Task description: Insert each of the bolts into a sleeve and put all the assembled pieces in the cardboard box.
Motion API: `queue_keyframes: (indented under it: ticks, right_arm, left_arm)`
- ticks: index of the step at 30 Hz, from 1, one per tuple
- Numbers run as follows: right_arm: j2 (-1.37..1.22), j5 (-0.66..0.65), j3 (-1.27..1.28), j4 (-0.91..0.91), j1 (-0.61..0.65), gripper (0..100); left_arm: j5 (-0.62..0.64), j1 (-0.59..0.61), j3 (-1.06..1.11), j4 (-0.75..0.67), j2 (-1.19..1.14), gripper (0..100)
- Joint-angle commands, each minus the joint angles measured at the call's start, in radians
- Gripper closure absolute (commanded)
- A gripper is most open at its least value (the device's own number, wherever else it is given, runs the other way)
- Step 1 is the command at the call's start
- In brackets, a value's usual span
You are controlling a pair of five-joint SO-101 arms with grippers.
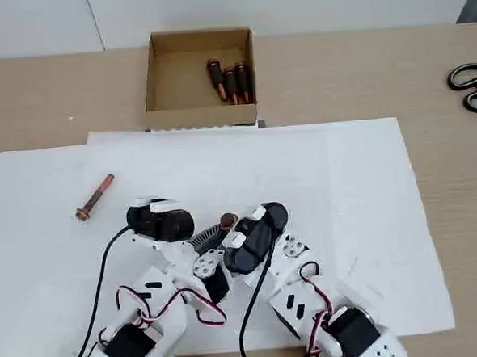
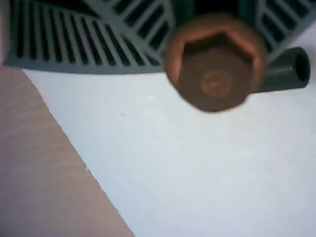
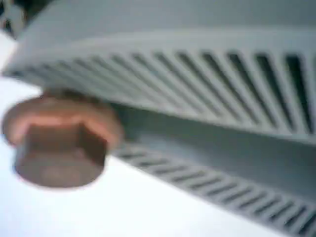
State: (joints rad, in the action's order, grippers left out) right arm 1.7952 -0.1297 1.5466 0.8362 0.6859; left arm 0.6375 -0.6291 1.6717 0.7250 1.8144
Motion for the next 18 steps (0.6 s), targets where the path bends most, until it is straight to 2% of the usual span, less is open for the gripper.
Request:
queue_keyframes:
  ticks: [1,4,18]
  right_arm:
    - [0.016,-0.008,-0.066,-0.039,-0.038,99.6]
    - [0.015,-0.008,-0.064,-0.039,-0.038,99.6]
    - [0.016,-0.006,0.0,-0.041,-0.042,99.6]
  left_arm:
    - [-0.008,-0.017,0.007,0.014,-0.002,85]
    - [-0.038,-0.014,0.007,0.014,-0.002,77]
    - [-0.132,0.144,-0.108,0.021,-0.002,76]
